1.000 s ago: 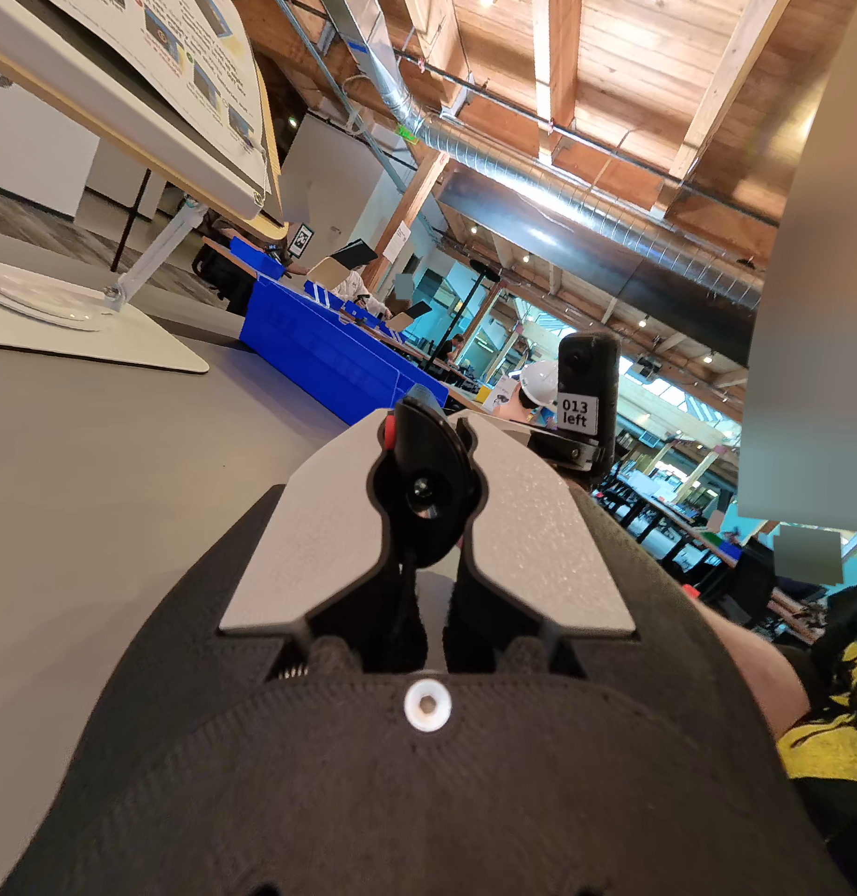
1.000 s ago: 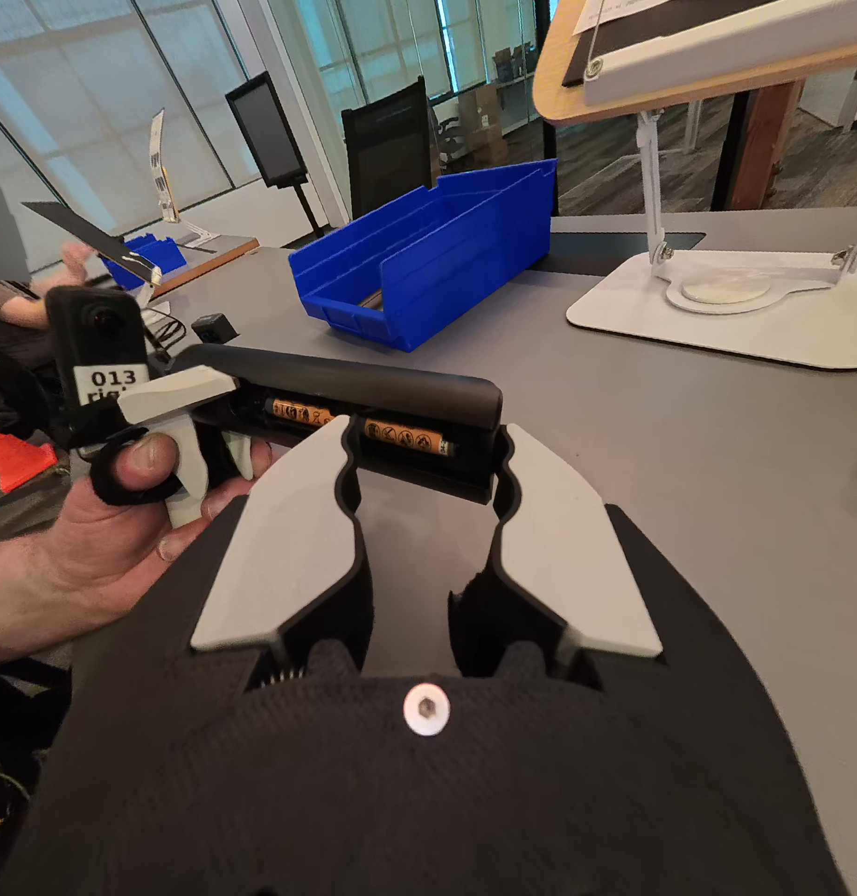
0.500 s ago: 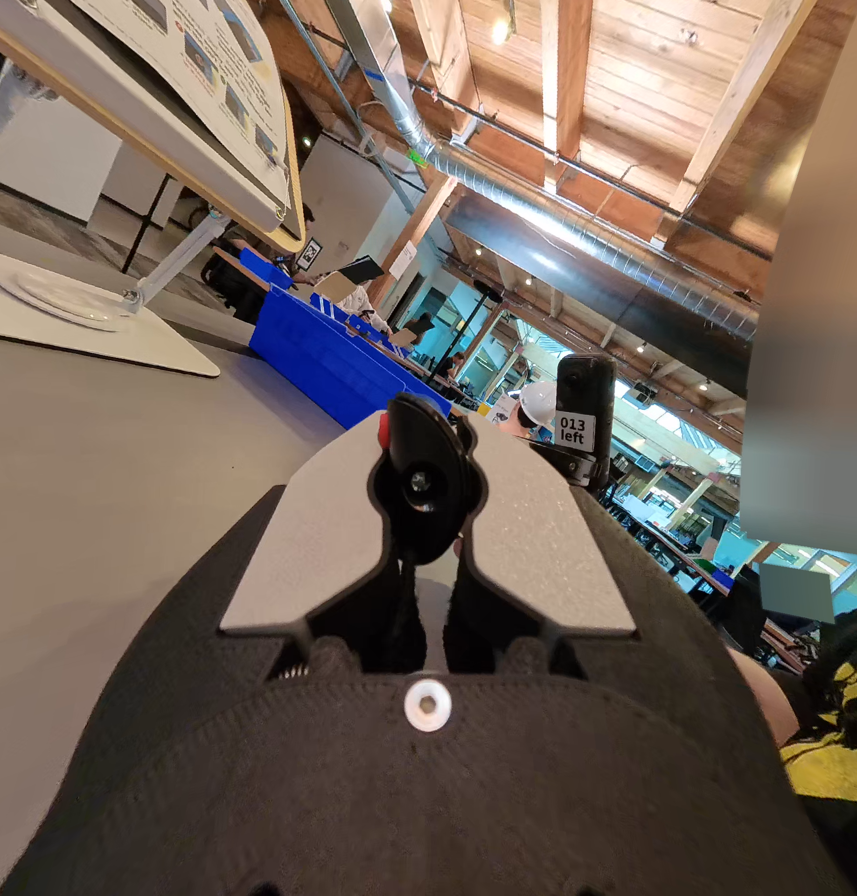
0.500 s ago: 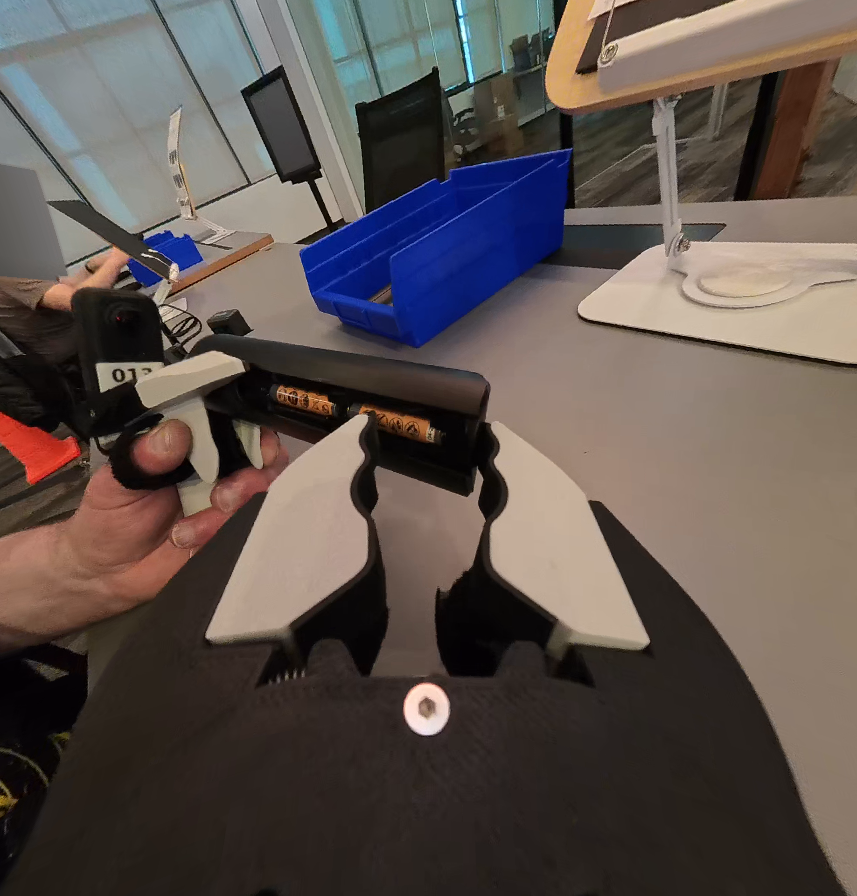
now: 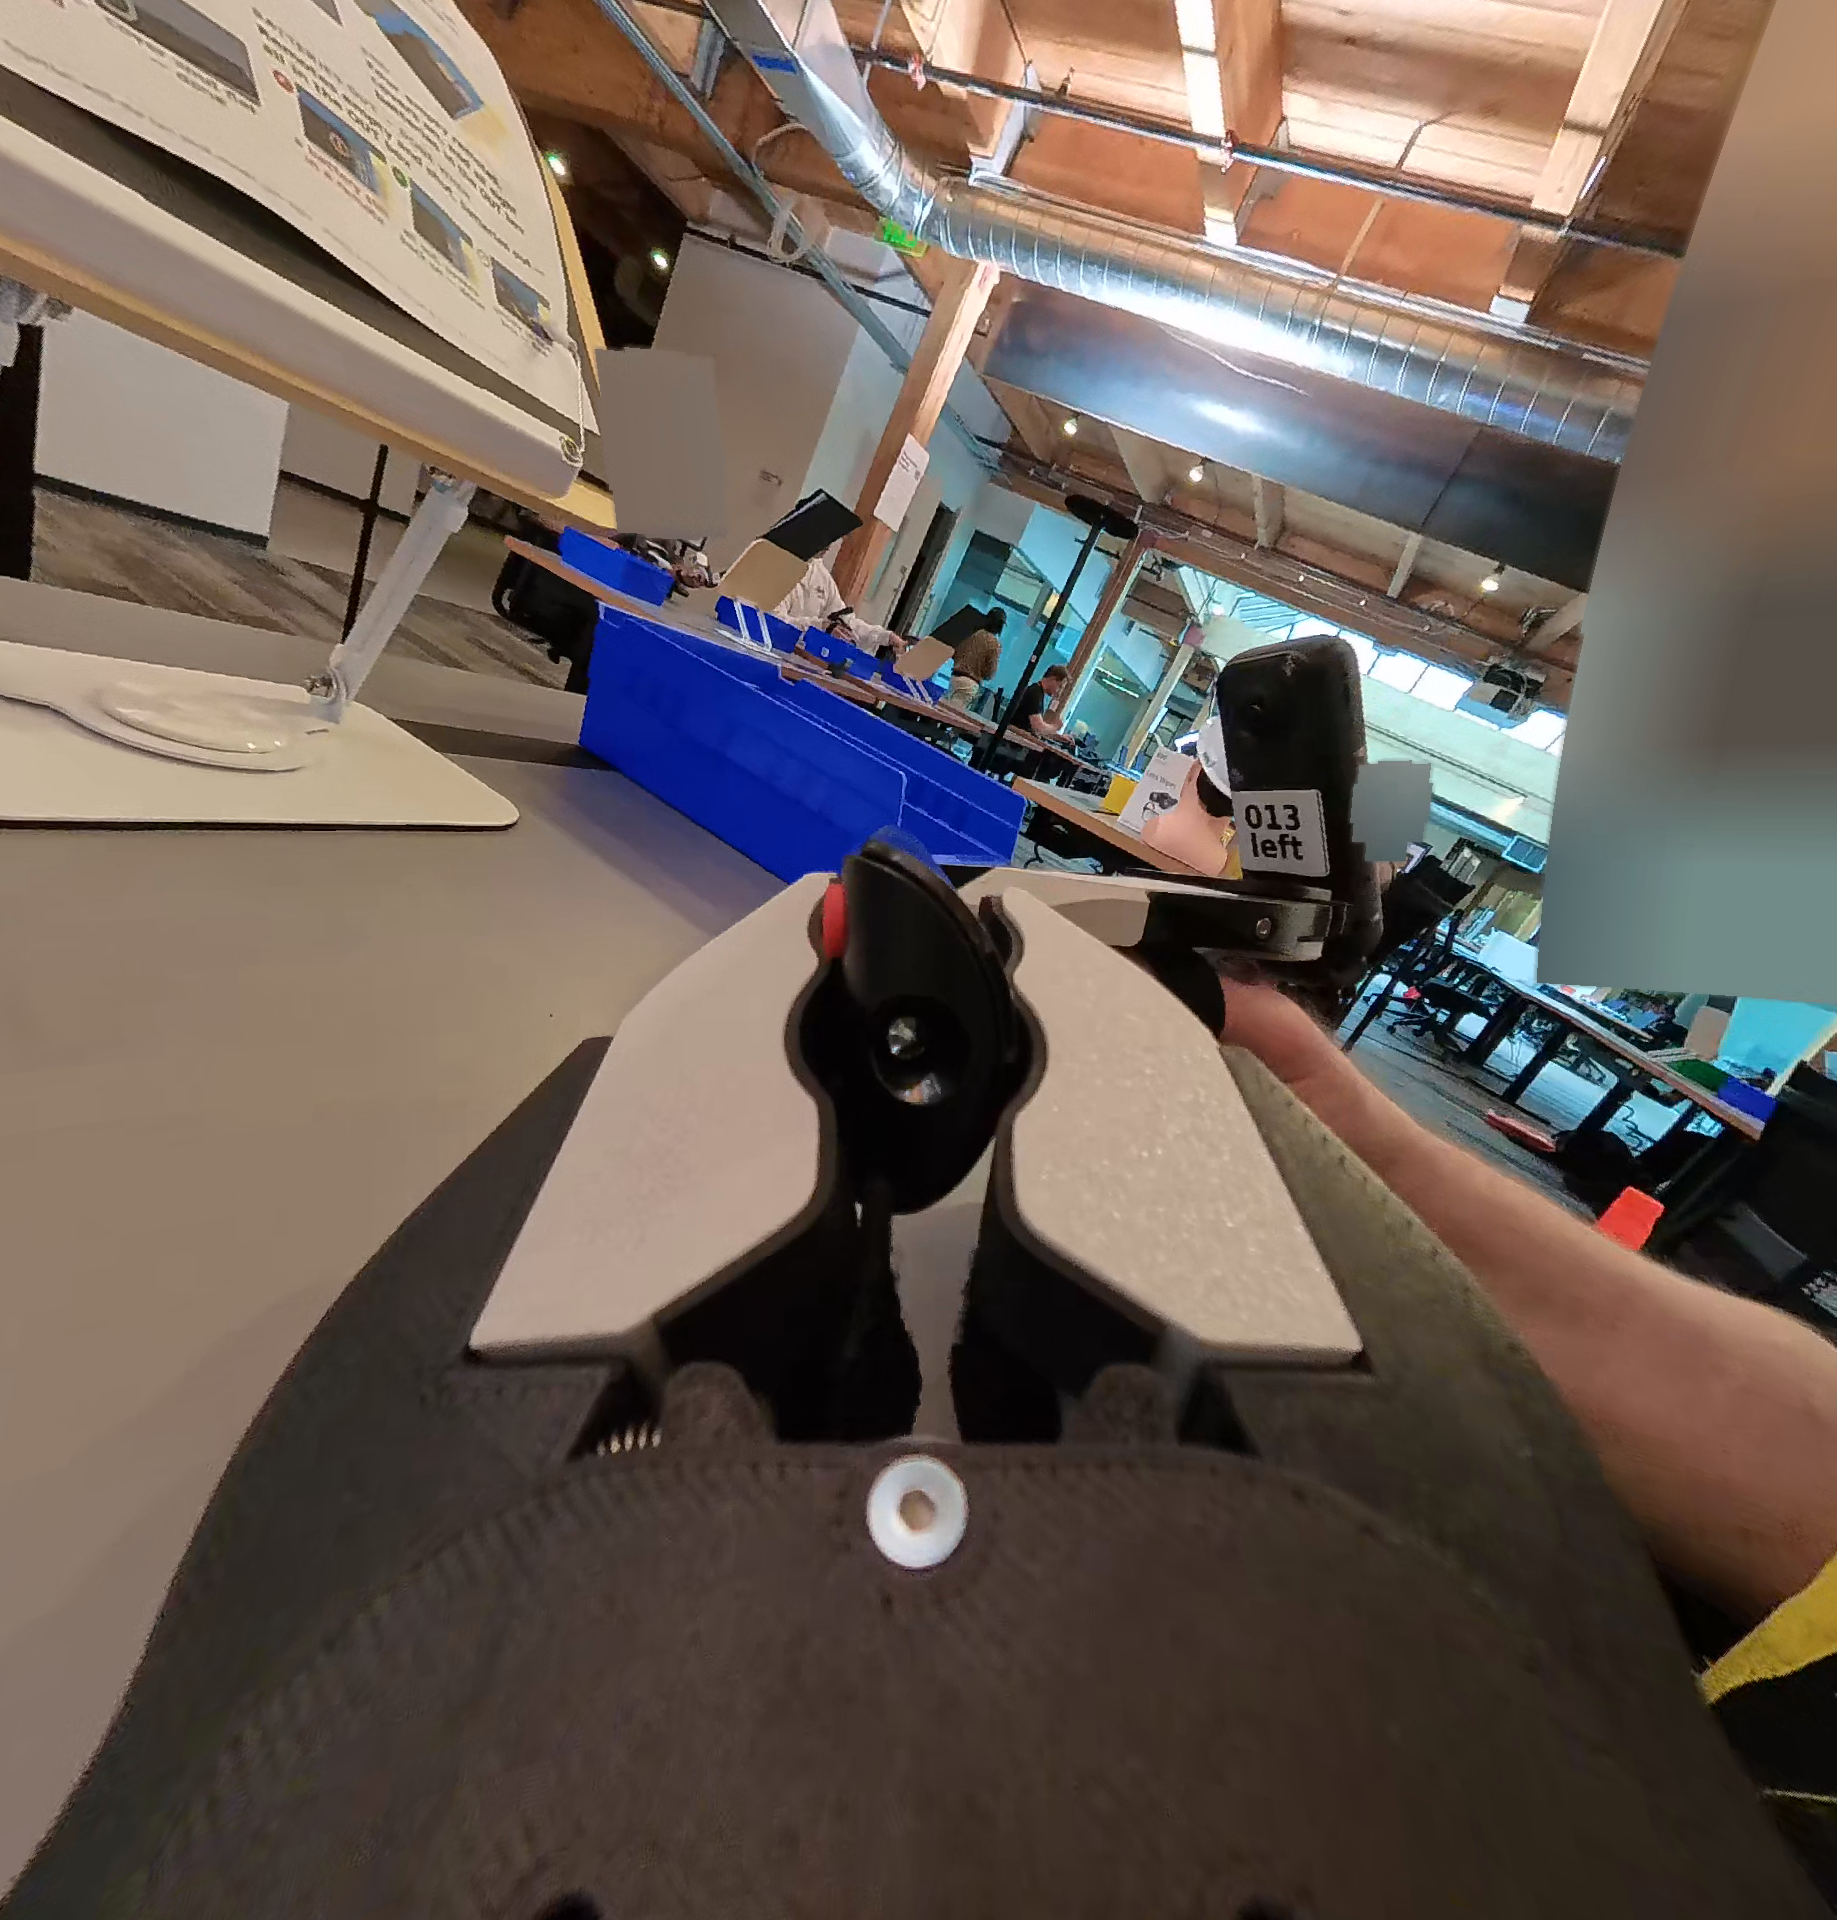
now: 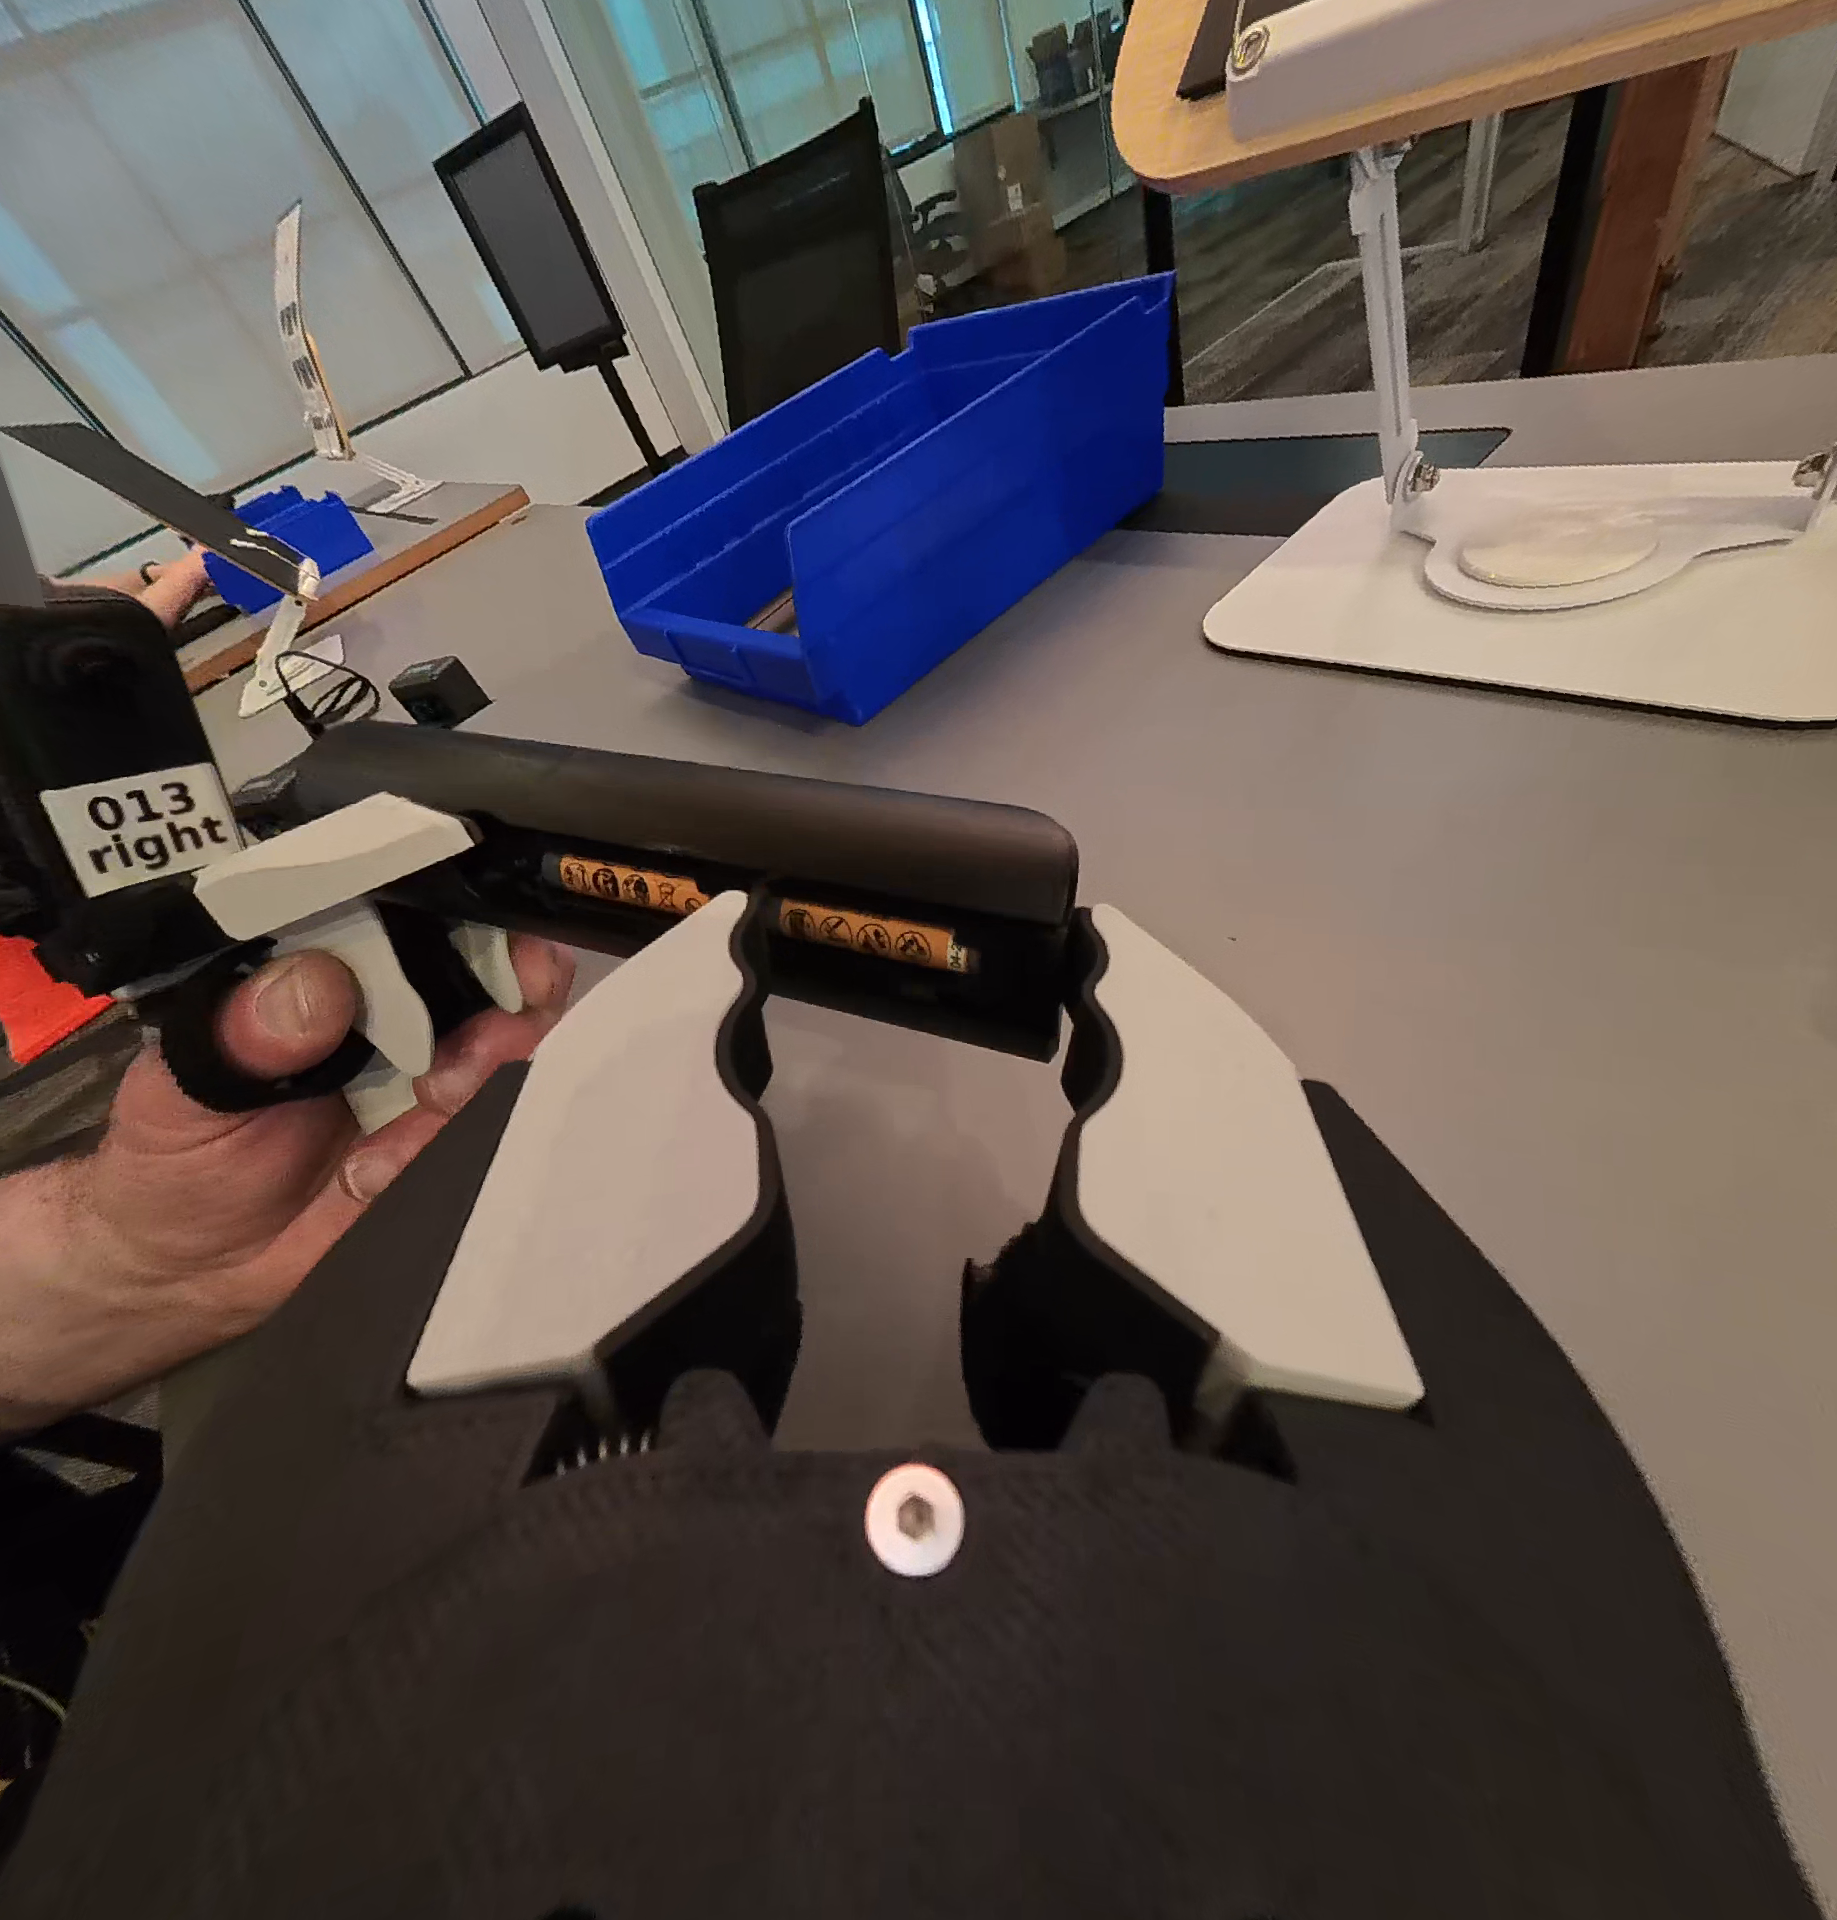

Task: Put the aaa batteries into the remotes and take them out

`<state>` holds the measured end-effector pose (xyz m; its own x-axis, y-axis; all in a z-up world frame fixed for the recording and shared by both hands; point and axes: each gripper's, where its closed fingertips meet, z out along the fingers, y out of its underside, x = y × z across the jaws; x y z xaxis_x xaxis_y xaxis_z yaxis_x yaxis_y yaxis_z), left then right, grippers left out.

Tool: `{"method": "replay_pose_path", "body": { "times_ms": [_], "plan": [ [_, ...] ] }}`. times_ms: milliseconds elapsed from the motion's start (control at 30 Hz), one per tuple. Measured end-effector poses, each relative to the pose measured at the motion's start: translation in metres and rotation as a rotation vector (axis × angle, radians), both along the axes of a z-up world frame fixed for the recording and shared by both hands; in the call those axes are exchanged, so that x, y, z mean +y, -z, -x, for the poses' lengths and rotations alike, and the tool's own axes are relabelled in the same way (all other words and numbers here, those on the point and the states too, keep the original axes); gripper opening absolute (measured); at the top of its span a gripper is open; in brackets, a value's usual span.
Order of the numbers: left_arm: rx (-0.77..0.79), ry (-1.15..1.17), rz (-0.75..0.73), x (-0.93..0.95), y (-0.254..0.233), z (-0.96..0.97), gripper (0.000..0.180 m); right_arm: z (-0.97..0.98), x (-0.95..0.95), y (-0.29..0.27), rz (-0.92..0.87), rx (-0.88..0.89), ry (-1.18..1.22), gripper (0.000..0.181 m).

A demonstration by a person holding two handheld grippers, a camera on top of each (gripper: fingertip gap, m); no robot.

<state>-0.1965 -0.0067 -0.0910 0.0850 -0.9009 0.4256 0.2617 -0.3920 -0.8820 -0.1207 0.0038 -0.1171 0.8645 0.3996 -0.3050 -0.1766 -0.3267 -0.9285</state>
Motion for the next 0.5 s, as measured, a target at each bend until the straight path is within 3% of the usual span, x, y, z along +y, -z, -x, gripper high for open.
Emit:
{"method": "replay_pose_path", "body": {
  "times_ms": [233, 267, 300, 333, 400, 500],
  "plan": [
    [0.034, -0.040, -0.043, -0.002, -0.001, -0.001, 0.024, -0.003, -0.001, 0.000, -0.002, 0.013, -0.002, 0.052],
    [0.054, -0.040, -0.090, -0.007, -0.002, -0.003, 0.027, -0.022, 0.000, -0.002, -0.059, -0.056, 0.099, 0.014],
    [0.079, -0.049, -0.172, -0.017, -0.006, -0.009, 0.031, -0.027, 0.002, 0.005, -0.032, -0.115, 0.122, 0.014],
    [0.077, -0.076, -0.212, -0.022, -0.012, -0.011, 0.031, -0.025, 0.004, 0.004, -0.027, -0.051, 0.125, 0.009],
    [0.069, -0.091, -0.166, -0.008, -0.011, -0.004, 0.027, -0.020, 0.006, 0.010, 0.002, -0.083, 0.100, 0.010],
    [0.021, -0.093, -0.070, 0.010, -0.013, 0.008, 0.026, -0.012, 0.005, -0.001, -0.039, 0.014, 0.026, 0.013]
  ]
}}
